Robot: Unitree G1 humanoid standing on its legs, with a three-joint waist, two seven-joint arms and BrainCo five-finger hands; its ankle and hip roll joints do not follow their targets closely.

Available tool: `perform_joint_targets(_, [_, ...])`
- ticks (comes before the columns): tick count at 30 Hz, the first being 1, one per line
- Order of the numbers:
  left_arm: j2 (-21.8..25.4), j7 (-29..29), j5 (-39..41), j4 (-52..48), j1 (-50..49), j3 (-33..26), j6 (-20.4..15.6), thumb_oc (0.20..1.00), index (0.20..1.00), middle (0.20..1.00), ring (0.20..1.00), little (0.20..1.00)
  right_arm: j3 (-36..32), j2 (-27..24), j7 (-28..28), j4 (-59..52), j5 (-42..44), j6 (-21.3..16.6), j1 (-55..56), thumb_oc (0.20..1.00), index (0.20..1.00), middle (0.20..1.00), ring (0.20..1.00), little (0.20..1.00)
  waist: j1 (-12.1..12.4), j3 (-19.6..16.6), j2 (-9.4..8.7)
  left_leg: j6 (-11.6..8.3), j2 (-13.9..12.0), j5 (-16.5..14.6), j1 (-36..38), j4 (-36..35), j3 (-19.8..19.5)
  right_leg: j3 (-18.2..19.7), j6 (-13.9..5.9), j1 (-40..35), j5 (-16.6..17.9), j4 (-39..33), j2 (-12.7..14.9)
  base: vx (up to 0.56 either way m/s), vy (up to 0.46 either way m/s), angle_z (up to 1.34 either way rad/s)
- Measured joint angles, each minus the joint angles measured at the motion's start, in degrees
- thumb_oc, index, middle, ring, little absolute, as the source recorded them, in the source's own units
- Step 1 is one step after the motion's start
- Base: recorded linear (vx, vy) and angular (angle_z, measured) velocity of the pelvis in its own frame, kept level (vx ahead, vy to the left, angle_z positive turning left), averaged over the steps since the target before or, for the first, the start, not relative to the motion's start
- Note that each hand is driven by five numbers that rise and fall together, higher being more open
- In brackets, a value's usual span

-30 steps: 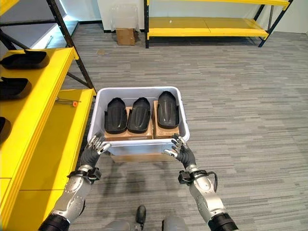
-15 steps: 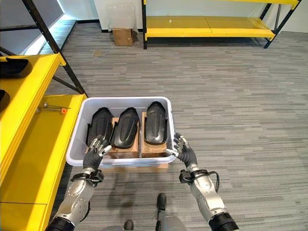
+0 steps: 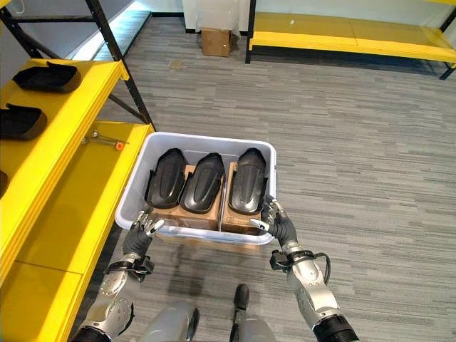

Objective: Move parts from the plastic box to the shelf.

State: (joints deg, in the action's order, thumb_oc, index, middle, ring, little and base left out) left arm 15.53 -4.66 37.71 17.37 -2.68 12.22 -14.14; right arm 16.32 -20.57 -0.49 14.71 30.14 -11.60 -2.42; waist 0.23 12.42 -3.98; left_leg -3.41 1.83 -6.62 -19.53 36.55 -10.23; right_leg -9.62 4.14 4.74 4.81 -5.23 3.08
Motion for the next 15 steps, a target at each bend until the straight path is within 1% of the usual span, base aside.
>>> perform_joint_targets(1, [0.7,0.1,0.0,0.1,0.4,-0.2,0.0,1.0,1.0,1.0,1.0,1.0,-0.3,1.0,-0.3,0.0,0.0,-0.3,0.1,1.0,1.0,1.0,1.0,1.0,-0.6,0.2,-0.67,-0.16,-4.5,0.2,1.3,-8.2,1.4,-0.3,-0.16,-0.2,-0.3,-0.1,-0.2,0.07,0.276,0.02])
perform_joint_targets(2, [1.0,0.0,0.0,0.6,2.6,0.2,0.0,1.0,1.0,1.0,1.0,1.0,-0.9,1.4,-1.5,0.2,0.0,-0.8,0.1,1.0,1.0,1.0,1.0,1.0,-1.0,0.9,-1.08,-2.89,-14.7,3.5,3.9,-27.6,1.4,0.0,-0.55,0.2,-0.6,0.0,-1.3,0.07,0.316,-0.06])
perform_joint_targets(3, [0.5,-0.1,0.1,1.5,4.1,0.9,0.0,1.0,1.0,1.0,1.0,1.0,-1.8,1.3,-2.2,0.3,0.0,-0.9,0.1,1.0,1.0,1.0,1.0,1.0,-1.0,1.5,-0.25,-3.9,-19.1,6.0,4.5,-32.0,2.1,0.0,-0.67,0.1,-0.6,0.0,-1.9,0.08,0.39,-0.29])
perform_joint_targets(4, [0.0,-0.1,0.1,1.9,5.2,2.1,0.0,1.0,1.0,1.0,1.0,1.0,-1.6,0.5,-2.7,0.3,0.0,-1.2,0.1,1.0,1.0,1.0,1.0,1.0,-1.1,2.0,1.12,-4.67,-20.4,7.3,4.9,-32.0,3.1,0.8,-2.48,-0.5,-1.0,0.0,-1.2,0.1,0.405,-0.34])
perform_joint_targets(5, [0.0,-0.1,0.1,1.9,5.5,2.5,0.0,1.0,1.0,1.0,1.0,1.0,-1.2,-0.1,-2.7,0.3,0.0,-1.2,0.0,1.0,1.0,1.0,1.0,1.0,-1.1,1.9,1.56,-4.76,-19.4,7.4,5.5,-32.7,3.0,1.2,-3.12,-0.5,-0.9,0.0,-0.7,0.07,0.313,-0.4])
perform_joint_targets(6, [0.0,0.5,0.5,1.7,6.0,2.8,-0.2,1.0,1.0,1.0,1.0,1.0,-0.2,-1.2,-2.8,-0.1,0.0,-1.3,0.2,1.0,1.0,1.0,1.0,1.0,-1.4,1.6,3.53,-4.12,-16.2,8.2,7.5,-34.6,4.7,1.5,-5.07,-0.8,-1.1,0.0,0.3,0.05,0.252,-0.26])
perform_joint_targets(7, [-0.2,0.5,1.3,1.1,5.9,3.1,-0.2,1.0,1.0,1.0,1.0,1.0,-0.1,-2.0,-2.8,-0.7,0.0,-1.3,0.4,1.0,1.0,1.0,1.0,1.0,-1.4,1.4,5.03,-3.08,-14.8,8.9,8.5,-35.7,5.7,1.6,-5.96,-0.9,-1.1,0.0,0.3,0.03,0.169,-0.26])
perform_joint_targets(8, [-0.3,0.6,1.7,0.3,5.8,3.1,-0.3,1.0,1.0,1.0,1.0,1.0,-0.2,-1.6,-2.8,-0.9,0.0,-1.3,0.4,1.0,1.0,1.0,1.0,1.0,-1.1,1.8,5.03,-5.23,-14.0,10.3,9.6,-37.0,5.7,2.8,-7.14,-1.0,-1.3,0.0,0.9,0.01,0.239,0.0])
perform_joint_targets(9, [0.3,0.5,1.7,-0.3,6.3,2.7,-0.6,1.0,1.0,1.0,1.0,1.0,0.1,-0.2,-2.9,-1.2,0.0,-1.3,0.8,1.0,1.0,1.0,1.0,1.0,-0.9,1.9,3.14,-3.49,-11.4,10.8,9.8,-38.0,6.8,3.0,-7.49,-0.9,-1.2,0.0,3.2,-0.03,0.2,0.12])
perform_joint_targets(10, [1.1,0.5,1.7,-0.3,6.4,2.4,-0.9,1.0,1.0,1.0,1.0,1.0,0.7,0.9,-2.9,-1.2,0.0,-1.3,0.7,1.0,1.0,1.0,1.0,1.0,-0.6,1.8,1.9,-2.68,-9.5,11.0,9.8,-38.5,7.2,3.5,-7.92,-0.5,-1.1,0.0,5.1,-0.03,0.17,0.04])
perform_joint_targets(11, [2.3,0.4,1.7,-0.4,6.4,2.4,-1.2,1.0,1.0,1.0,1.0,1.0,1.4,2.4,-3.0,-1.3,0.0,-1.3,-0.4,1.0,1.0,1.0,1.0,1.0,0.4,2.1,0.73,-1.51,-7.7,10.4,9.7,-38.5,8.7,5.3,-8.67,0.6,-0.5,0.2,6.8,-0.01,0.186,-0.21])
perform_joint_targets(12, [4.1,0.4,1.7,-0.4,7.0,2.4,-1.3,1.0,1.0,1.0,1.0,1.0,2.5,3.3,-3.1,-1.3,0.0,-1.3,-3.6,1.0,1.0,1.0,1.0,1.0,0.6,2.6,0.22,-0.08,-5.5,9.5,9.7,-38.3,10.0,5.9,-9.63,1.0,0.2,0.0,9.0,0.04,0.184,-0.28])
perform_joint_targets(13, [4.4,0.3,1.7,-0.4,7.7,2.5,-1.7,1.0,1.0,1.0,1.0,1.0,2.4,3.6,-3.2,-1.3,0.0,-1.3,-4.1,1.0,1.0,1.0,1.0,1.0,0.6,2.6,0.11,0.59,-5.0,9.0,9.7,-38.1,10.3,5.9,-10.28,1.0,0.6,0.0,9.5,0.06,0.16,-0.14])
perform_joint_targets(15, [4.7,-0.4,1.5,-0.5,9.8,2.5,-2.3,1.0,1.0,1.0,1.0,1.0,2.3,3.9,-3.3,-1.4,0.0,-1.3,-5.7,1.0,1.0,1.0,1.0,1.0,0.5,2.8,-0.24,1.14,-4.6,8.5,9.8,-37.9,11.1,5.9,-10.54,1.1,0.8,0.0,10.0,0.06,0.057,-0.07])
